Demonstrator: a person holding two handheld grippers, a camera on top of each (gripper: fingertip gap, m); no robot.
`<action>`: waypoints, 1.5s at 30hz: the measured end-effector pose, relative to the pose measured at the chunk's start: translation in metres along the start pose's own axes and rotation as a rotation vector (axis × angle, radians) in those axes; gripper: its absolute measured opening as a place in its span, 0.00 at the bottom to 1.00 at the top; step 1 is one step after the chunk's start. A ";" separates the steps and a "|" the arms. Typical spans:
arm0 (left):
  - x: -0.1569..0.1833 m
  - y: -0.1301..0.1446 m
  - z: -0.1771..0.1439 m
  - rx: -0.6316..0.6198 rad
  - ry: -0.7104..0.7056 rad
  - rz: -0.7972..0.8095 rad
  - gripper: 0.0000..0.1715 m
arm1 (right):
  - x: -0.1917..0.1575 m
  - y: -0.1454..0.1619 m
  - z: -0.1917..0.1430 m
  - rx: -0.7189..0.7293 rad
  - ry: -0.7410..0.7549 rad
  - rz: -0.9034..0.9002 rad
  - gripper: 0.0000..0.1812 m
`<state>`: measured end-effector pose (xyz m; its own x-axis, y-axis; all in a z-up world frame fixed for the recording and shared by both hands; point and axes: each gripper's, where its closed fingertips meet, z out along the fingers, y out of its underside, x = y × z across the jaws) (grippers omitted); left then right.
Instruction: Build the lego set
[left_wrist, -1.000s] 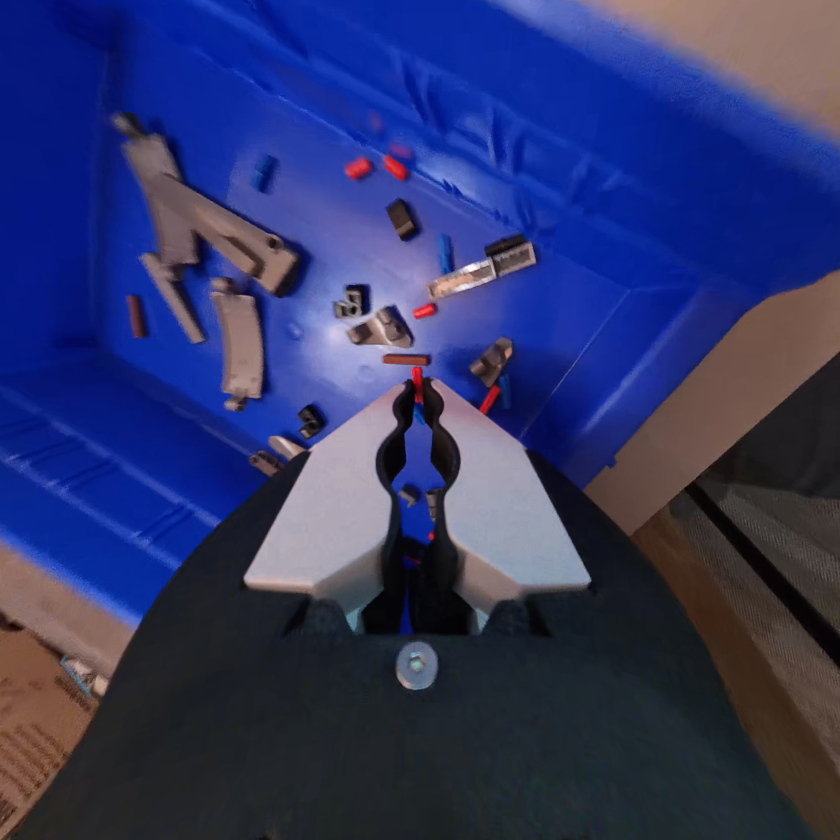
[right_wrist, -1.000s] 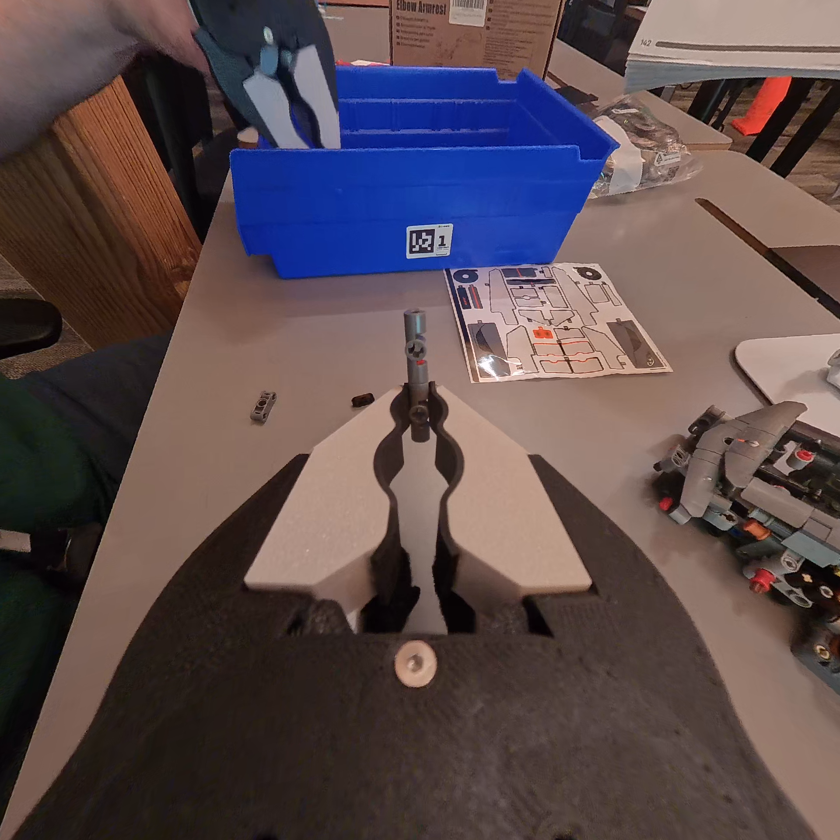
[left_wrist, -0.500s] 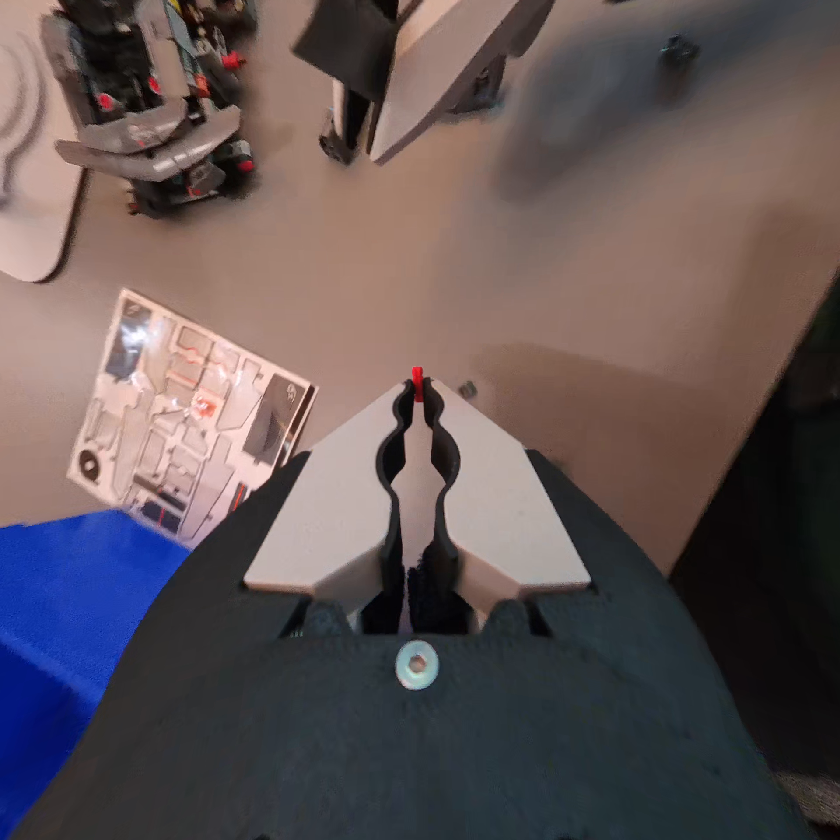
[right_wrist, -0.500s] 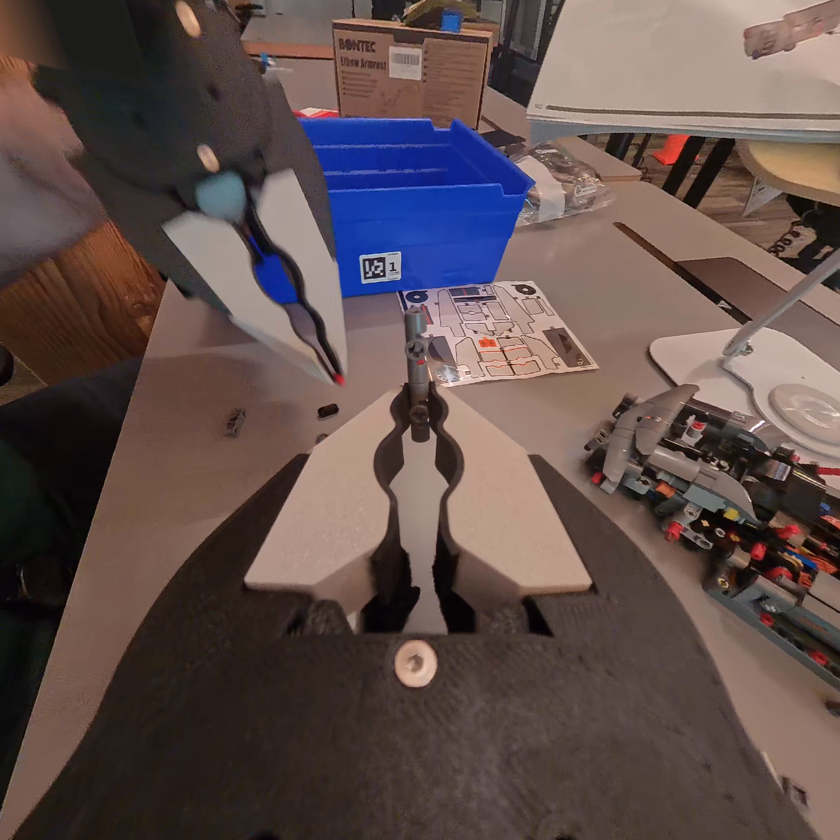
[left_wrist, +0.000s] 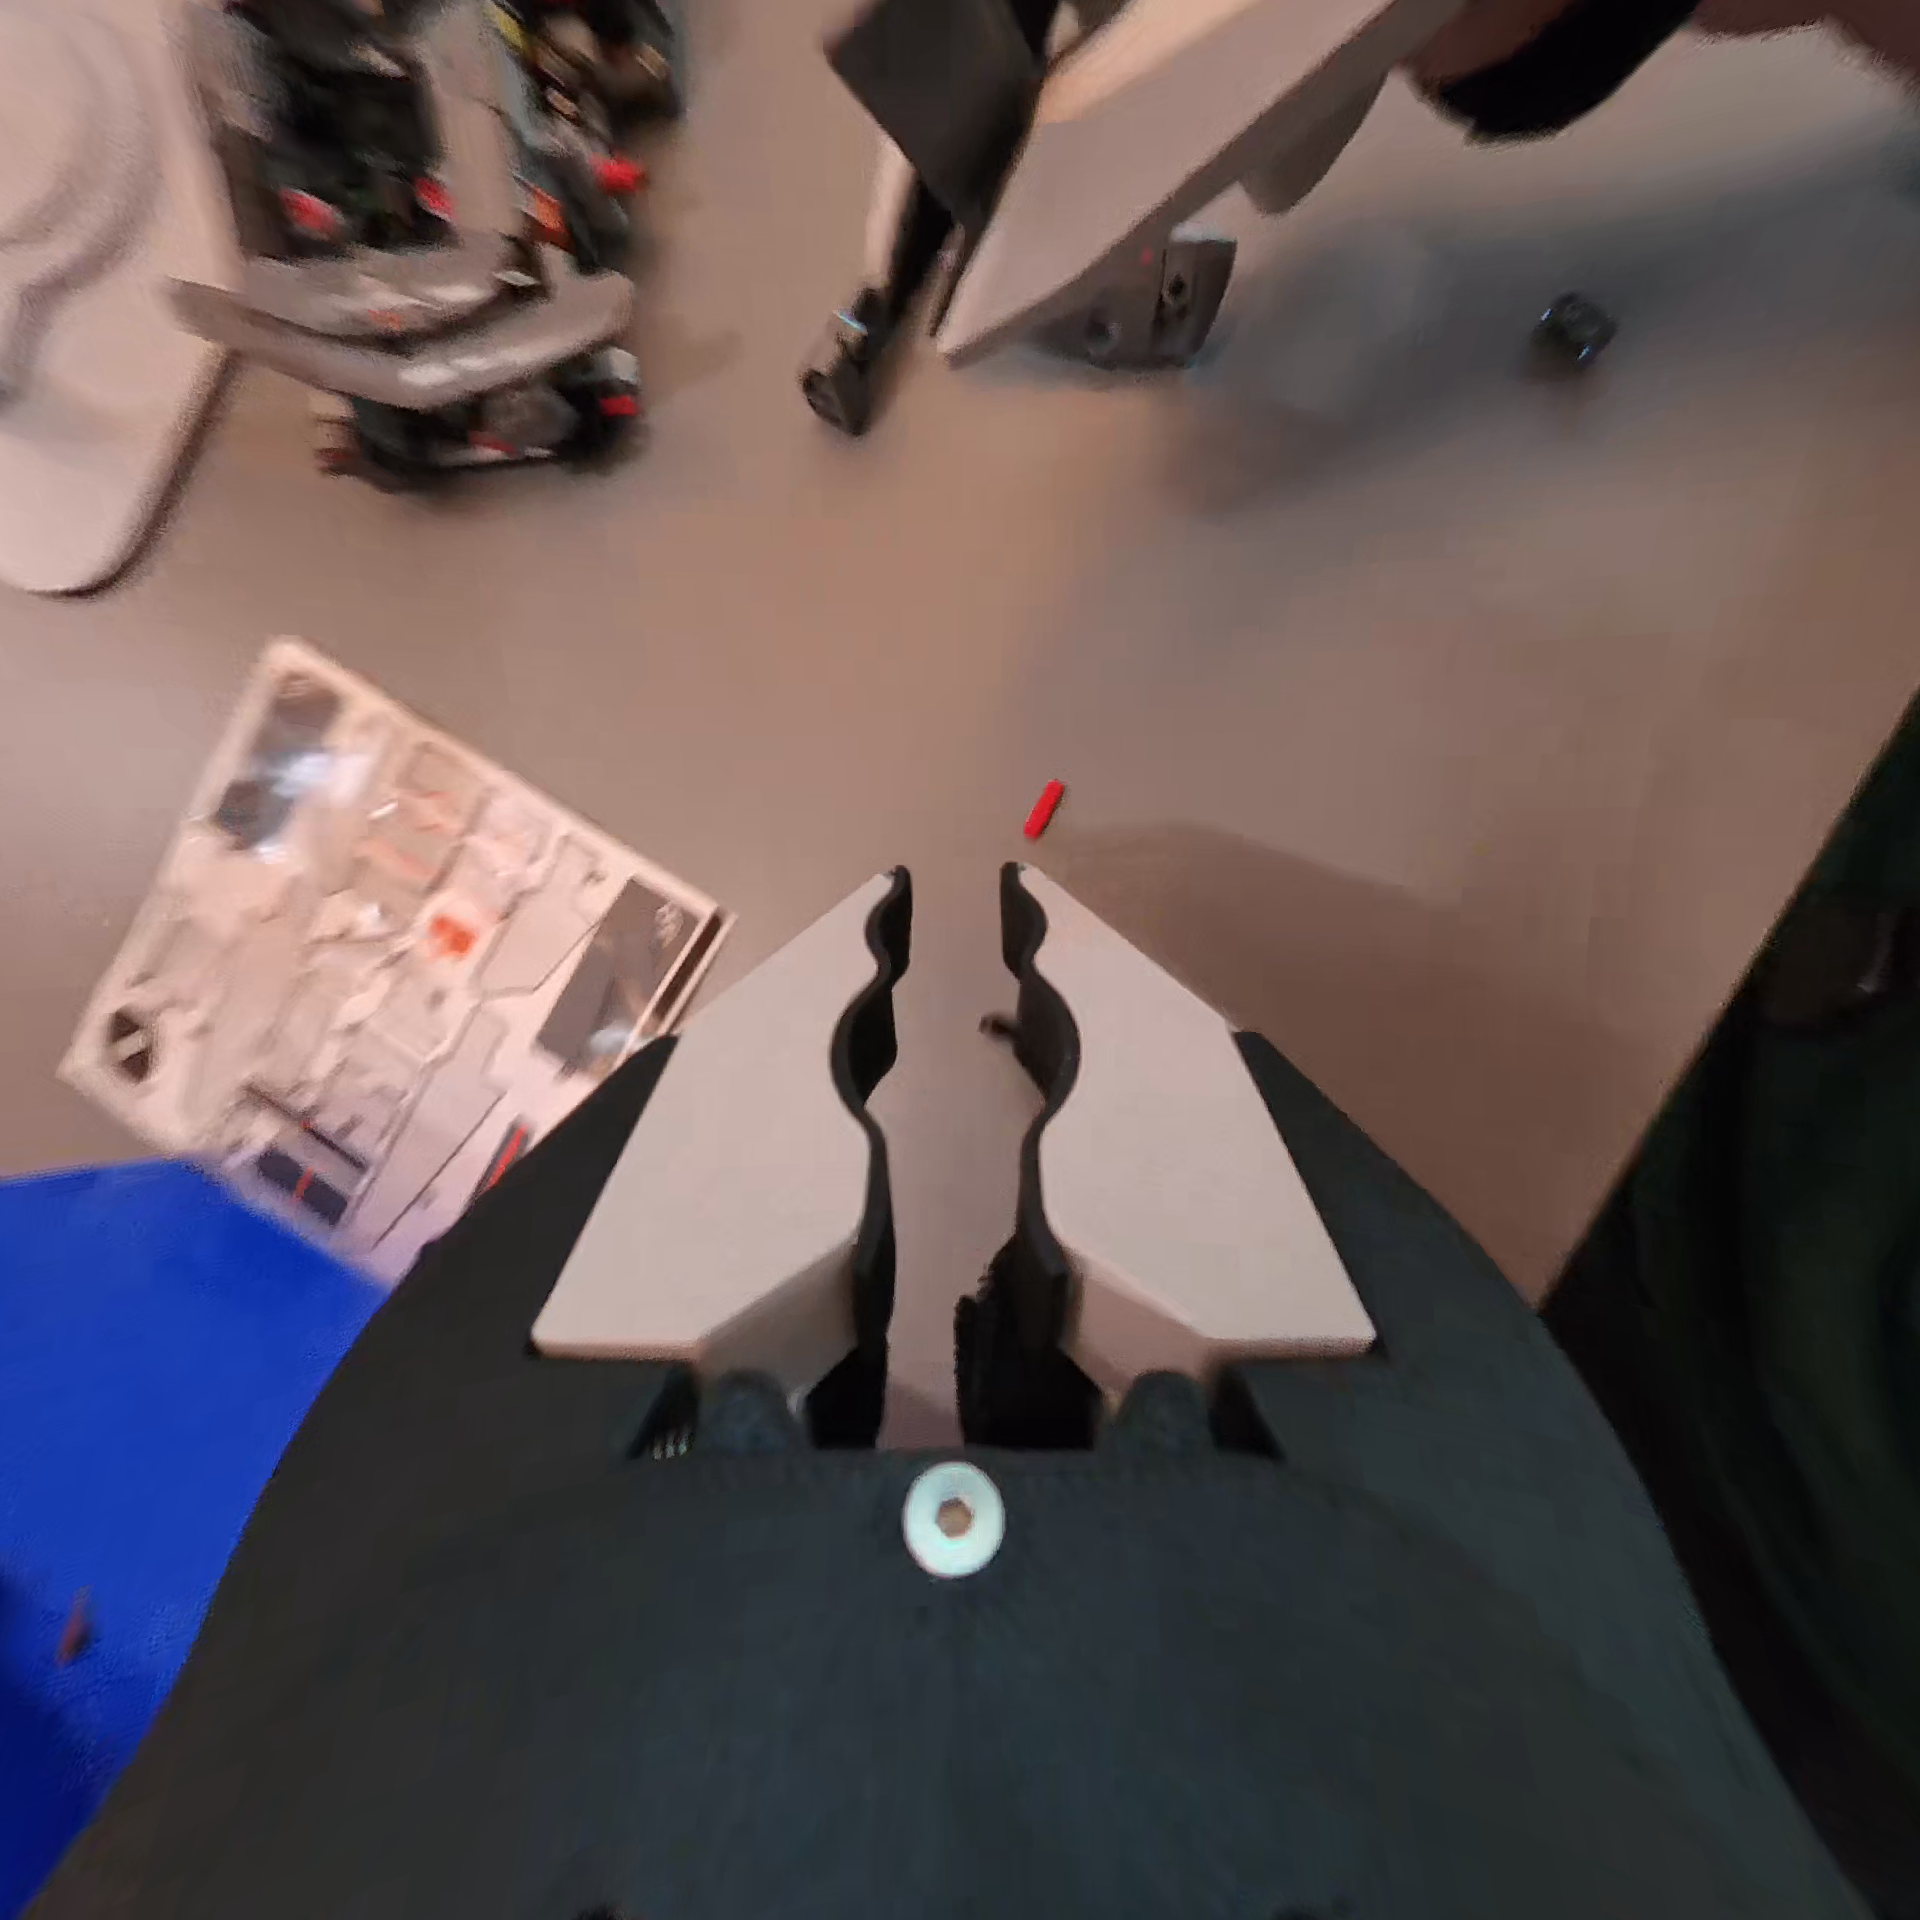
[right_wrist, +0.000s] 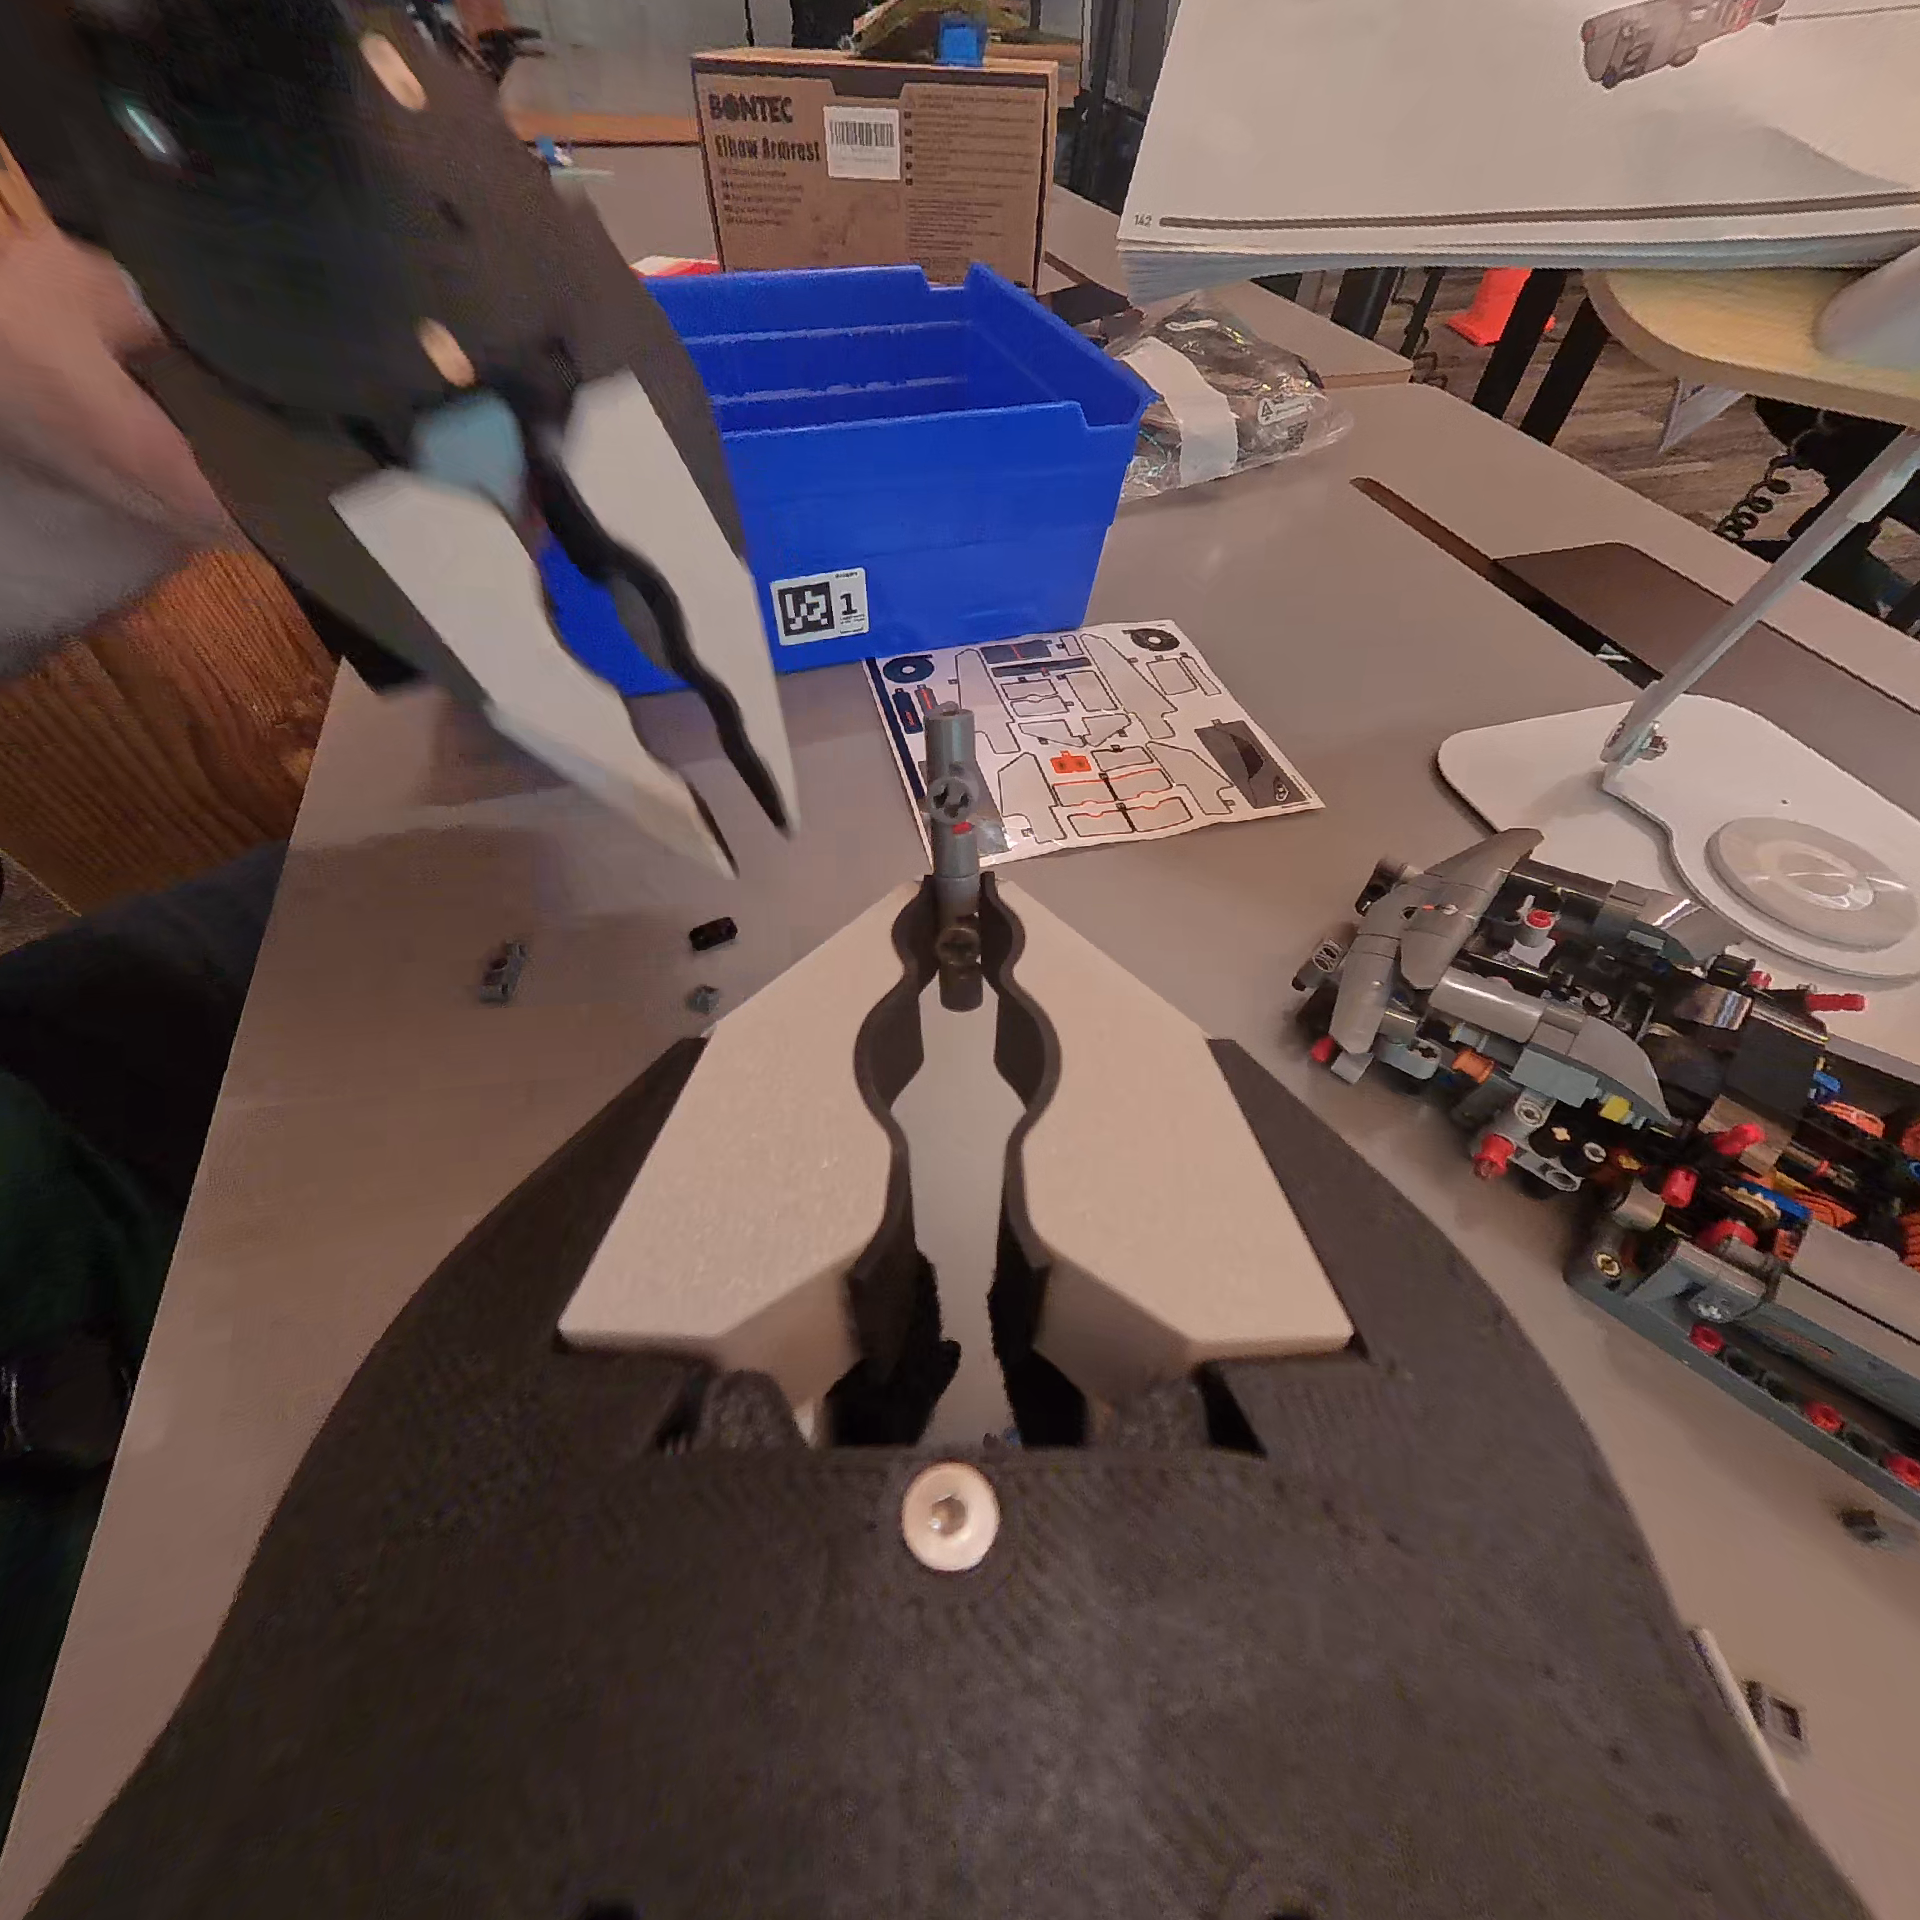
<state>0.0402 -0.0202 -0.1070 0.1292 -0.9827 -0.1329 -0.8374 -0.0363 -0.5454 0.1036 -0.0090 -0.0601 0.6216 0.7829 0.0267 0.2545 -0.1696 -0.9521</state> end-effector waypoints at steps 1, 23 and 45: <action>-0.006 0.002 -0.022 0.015 -0.031 -0.013 0.08 | 0.000 0.000 0.000 0.003 -0.001 0.004 0.02; -0.056 0.230 -0.093 -0.521 0.054 0.020 0.04 | -0.010 0.015 0.016 -0.055 -0.057 0.002 0.02; -0.075 0.226 -0.104 -0.500 0.000 0.042 0.01 | -0.008 0.014 0.016 -0.049 -0.061 0.014 0.02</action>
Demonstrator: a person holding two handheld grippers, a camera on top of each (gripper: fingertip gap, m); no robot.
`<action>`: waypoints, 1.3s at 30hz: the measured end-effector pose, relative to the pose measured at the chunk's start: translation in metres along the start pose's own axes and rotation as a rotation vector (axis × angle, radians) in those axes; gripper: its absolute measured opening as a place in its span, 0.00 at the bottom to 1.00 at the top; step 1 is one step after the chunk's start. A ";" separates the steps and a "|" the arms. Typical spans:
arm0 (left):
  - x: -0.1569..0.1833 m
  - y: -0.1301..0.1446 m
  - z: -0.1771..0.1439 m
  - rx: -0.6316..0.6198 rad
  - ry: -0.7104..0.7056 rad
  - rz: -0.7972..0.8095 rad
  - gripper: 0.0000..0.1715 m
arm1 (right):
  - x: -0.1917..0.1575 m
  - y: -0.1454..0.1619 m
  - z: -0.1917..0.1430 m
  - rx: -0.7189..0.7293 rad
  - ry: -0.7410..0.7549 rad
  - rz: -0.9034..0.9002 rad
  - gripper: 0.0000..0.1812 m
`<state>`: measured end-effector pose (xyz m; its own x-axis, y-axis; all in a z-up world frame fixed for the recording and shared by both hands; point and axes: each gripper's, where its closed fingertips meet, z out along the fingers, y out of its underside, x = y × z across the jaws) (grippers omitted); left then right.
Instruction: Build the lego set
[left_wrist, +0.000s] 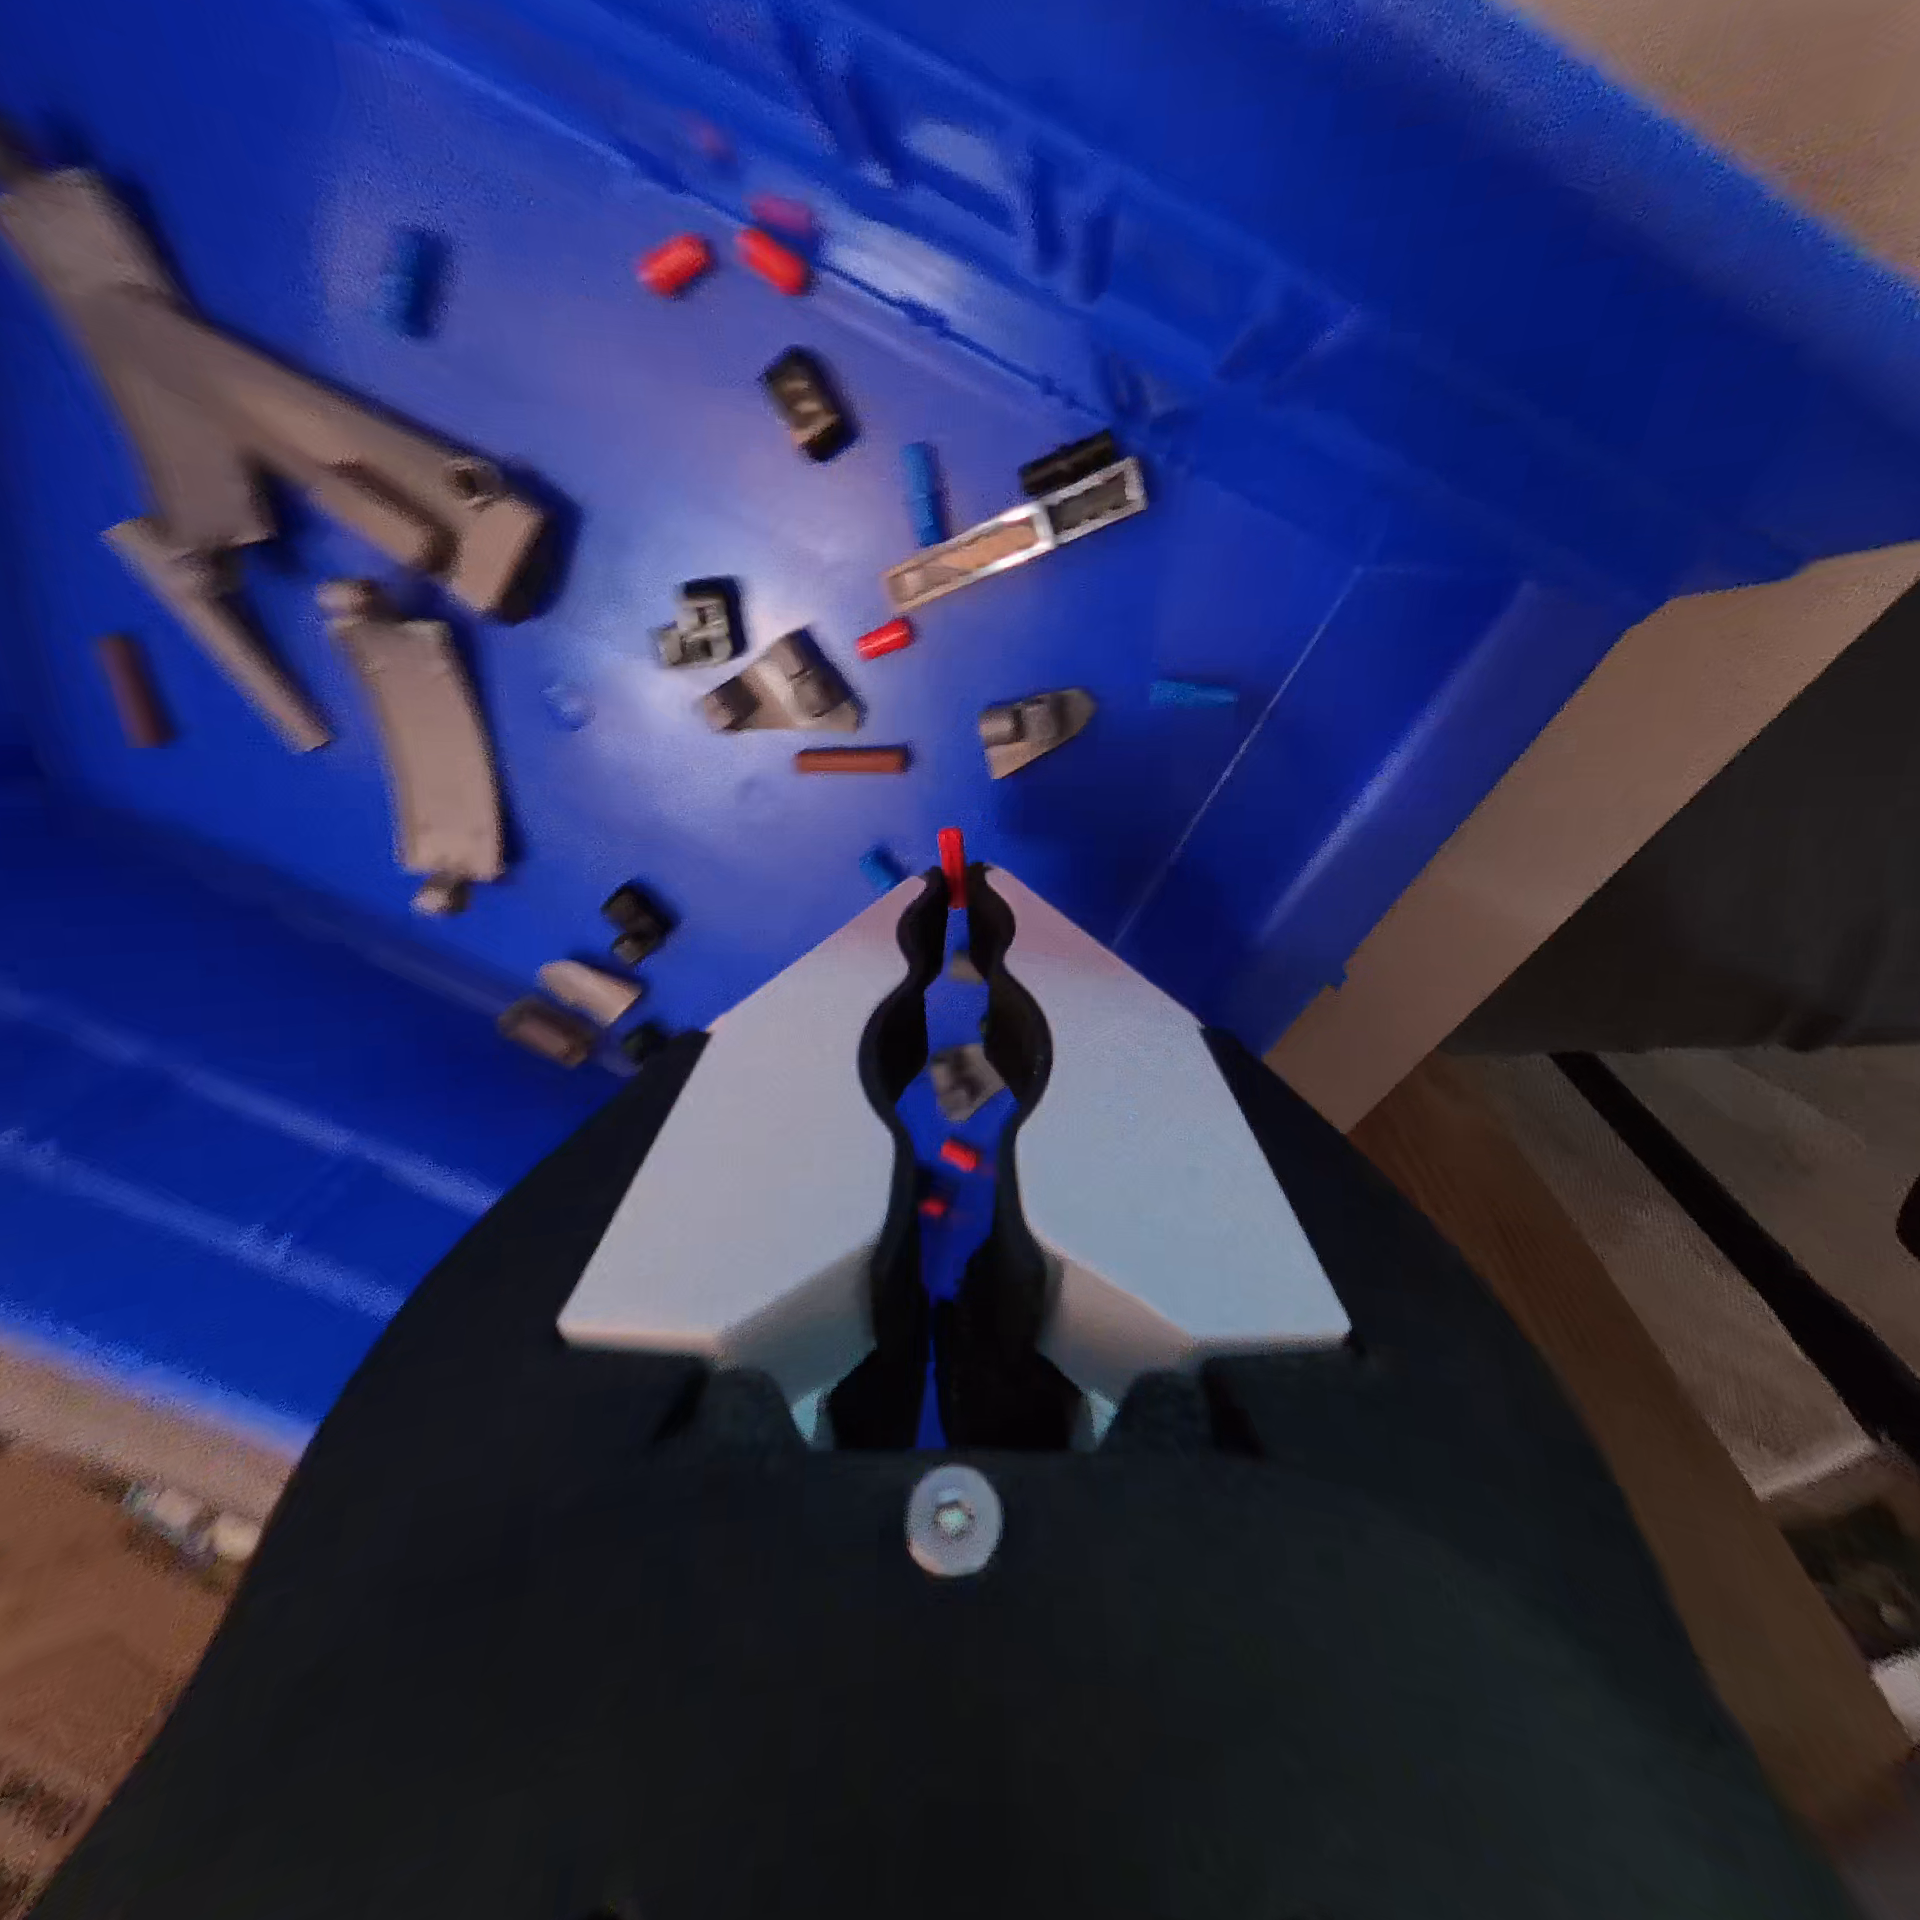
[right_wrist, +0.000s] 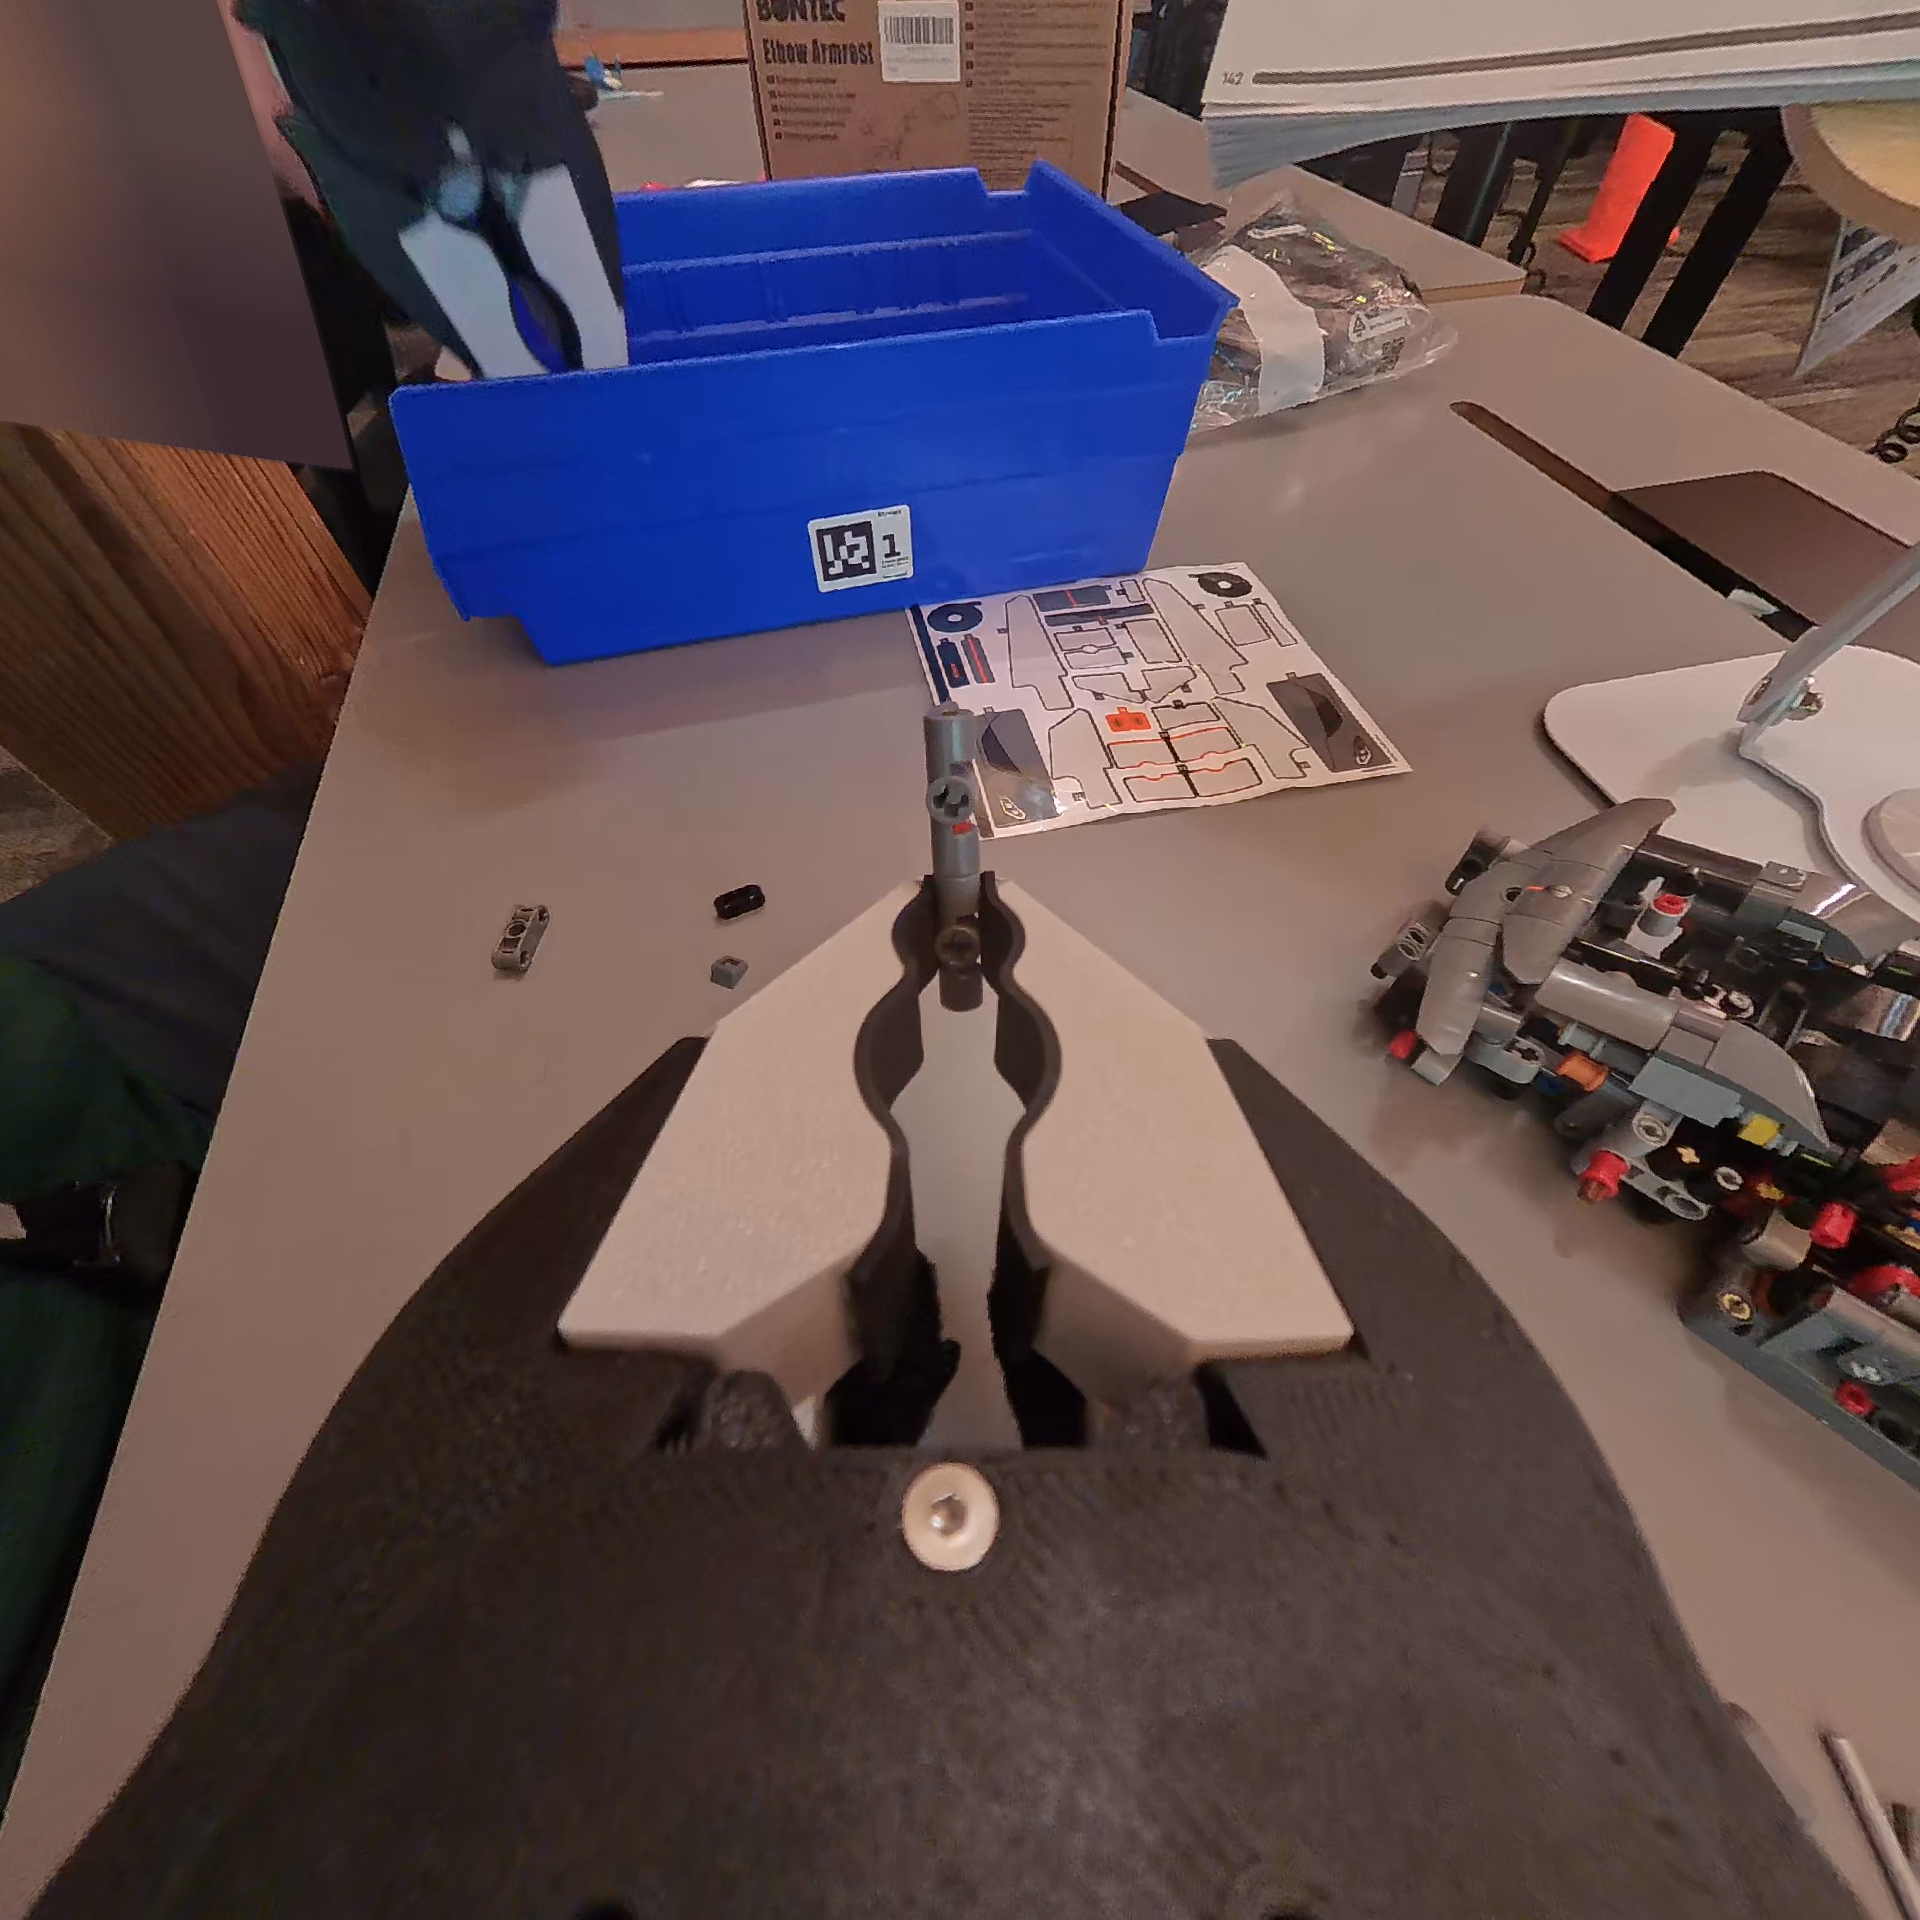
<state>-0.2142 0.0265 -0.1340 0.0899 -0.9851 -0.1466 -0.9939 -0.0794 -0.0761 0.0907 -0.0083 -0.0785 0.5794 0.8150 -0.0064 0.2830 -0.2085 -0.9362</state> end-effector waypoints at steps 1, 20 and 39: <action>-0.007 -0.001 -0.013 0.014 -0.046 -0.026 0.01 | -0.001 0.000 0.000 -0.003 0.000 -0.005 0.02; 0.094 -0.278 0.016 0.426 0.014 0.016 0.01 | 0.021 -0.002 -0.017 0.003 0.095 0.054 0.02; 0.065 -0.286 -0.065 1.060 0.185 -0.263 0.12 | -0.026 -0.016 -0.005 0.096 -0.284 0.258 0.02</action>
